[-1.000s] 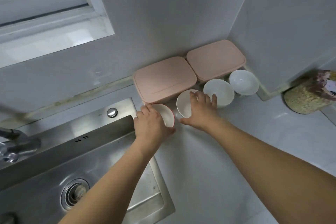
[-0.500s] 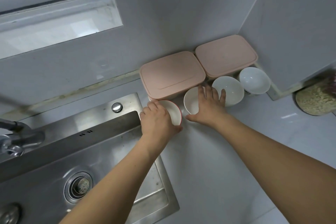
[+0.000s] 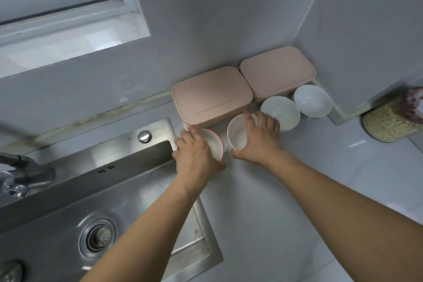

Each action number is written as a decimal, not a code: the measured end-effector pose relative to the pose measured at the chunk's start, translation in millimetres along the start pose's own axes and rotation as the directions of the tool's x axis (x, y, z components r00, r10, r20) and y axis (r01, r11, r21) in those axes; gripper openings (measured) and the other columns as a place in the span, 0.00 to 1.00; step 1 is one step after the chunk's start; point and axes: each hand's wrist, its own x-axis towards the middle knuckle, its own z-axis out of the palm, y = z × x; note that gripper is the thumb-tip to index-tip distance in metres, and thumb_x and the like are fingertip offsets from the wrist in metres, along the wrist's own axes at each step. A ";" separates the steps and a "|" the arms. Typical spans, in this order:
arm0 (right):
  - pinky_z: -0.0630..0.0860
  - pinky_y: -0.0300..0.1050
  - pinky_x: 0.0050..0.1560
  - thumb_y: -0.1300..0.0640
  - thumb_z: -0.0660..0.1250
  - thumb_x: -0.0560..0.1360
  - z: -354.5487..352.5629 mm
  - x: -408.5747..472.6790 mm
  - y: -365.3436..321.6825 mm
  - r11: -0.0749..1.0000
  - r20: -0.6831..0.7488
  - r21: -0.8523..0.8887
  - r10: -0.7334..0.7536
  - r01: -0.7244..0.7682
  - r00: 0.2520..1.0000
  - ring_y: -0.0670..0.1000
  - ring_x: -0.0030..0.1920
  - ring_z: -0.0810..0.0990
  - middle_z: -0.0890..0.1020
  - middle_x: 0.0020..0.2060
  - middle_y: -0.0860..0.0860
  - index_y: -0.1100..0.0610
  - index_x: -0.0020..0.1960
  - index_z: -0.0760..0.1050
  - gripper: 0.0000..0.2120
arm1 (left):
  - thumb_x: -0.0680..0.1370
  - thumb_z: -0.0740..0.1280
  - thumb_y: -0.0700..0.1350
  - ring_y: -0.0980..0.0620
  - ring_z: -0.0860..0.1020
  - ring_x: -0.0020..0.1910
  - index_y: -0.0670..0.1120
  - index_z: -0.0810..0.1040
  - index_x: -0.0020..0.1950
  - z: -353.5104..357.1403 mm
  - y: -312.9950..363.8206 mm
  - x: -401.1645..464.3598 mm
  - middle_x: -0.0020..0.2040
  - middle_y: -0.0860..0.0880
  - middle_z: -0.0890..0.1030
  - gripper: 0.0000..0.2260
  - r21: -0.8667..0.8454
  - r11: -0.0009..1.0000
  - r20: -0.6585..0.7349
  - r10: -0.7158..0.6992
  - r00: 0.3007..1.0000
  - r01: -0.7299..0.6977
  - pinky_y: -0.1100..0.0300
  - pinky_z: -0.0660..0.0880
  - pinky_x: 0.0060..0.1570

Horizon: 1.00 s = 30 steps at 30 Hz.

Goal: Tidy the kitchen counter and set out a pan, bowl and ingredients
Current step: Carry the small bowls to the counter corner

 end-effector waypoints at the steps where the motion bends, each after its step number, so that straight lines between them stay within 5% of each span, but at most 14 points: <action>1: 0.53 0.55 0.71 0.34 0.71 0.59 -3.1 -4.7 1.4 0.999 -0.008 0.032 0.001 -0.001 1.000 0.60 0.69 0.57 0.60 0.68 0.57 0.54 0.76 0.51 0.54 | 0.61 0.73 0.67 0.41 0.65 0.63 0.38 0.50 0.77 -0.6 -0.7 -2.7 0.68 0.41 0.61 0.58 0.008 1.000 0.005 0.009 1.000 -0.009 0.49 0.71 0.51; 8: 0.65 0.53 0.66 0.38 0.74 0.60 -30.2 -40.7 16.0 0.984 -0.050 0.156 0.093 -0.084 0.994 0.60 0.70 0.57 0.58 0.69 0.57 0.54 0.76 0.49 0.54 | 0.56 0.73 0.69 0.41 0.67 0.60 0.40 0.57 0.74 -7.4 5.3 -35.5 0.64 0.43 0.65 0.56 0.103 0.992 -0.012 0.069 0.998 -0.068 0.51 0.69 0.49; 17: 0.65 0.53 0.65 0.38 0.73 0.61 -64.1 -129.1 66.9 0.949 -0.114 0.196 0.272 -0.247 0.955 0.59 0.70 0.57 0.57 0.68 0.57 0.55 0.75 0.49 0.53 | 0.60 0.72 0.68 0.39 0.63 0.66 0.40 0.50 0.78 -30.9 62.7 -92.4 0.71 0.40 0.60 0.58 0.137 0.938 -0.019 0.324 0.946 -0.318 0.48 0.67 0.56; 22: 0.63 0.53 0.66 0.38 0.73 0.61 -72.0 -204.3 118.8 0.866 -0.148 0.280 0.466 -0.415 0.872 0.58 0.70 0.55 0.56 0.68 0.55 0.54 0.76 0.48 0.53 | 0.58 0.72 0.66 0.43 0.66 0.61 0.41 0.54 0.75 -29.0 117.3 -137.5 0.65 0.44 0.64 0.55 0.188 0.853 -0.012 0.498 0.867 -0.487 0.53 0.63 0.47; 30: 0.62 0.51 0.67 0.39 0.73 0.61 -69.4 -347.3 185.7 0.654 -0.162 0.383 0.743 -0.652 0.650 0.57 0.71 0.55 0.56 0.68 0.54 0.52 0.76 0.47 0.53 | 0.60 0.72 0.66 0.42 0.64 0.64 0.41 0.51 0.76 0.6 214.9 -235.3 0.68 0.43 0.61 0.56 0.257 0.605 0.107 0.757 0.644 -0.754 0.52 0.64 0.49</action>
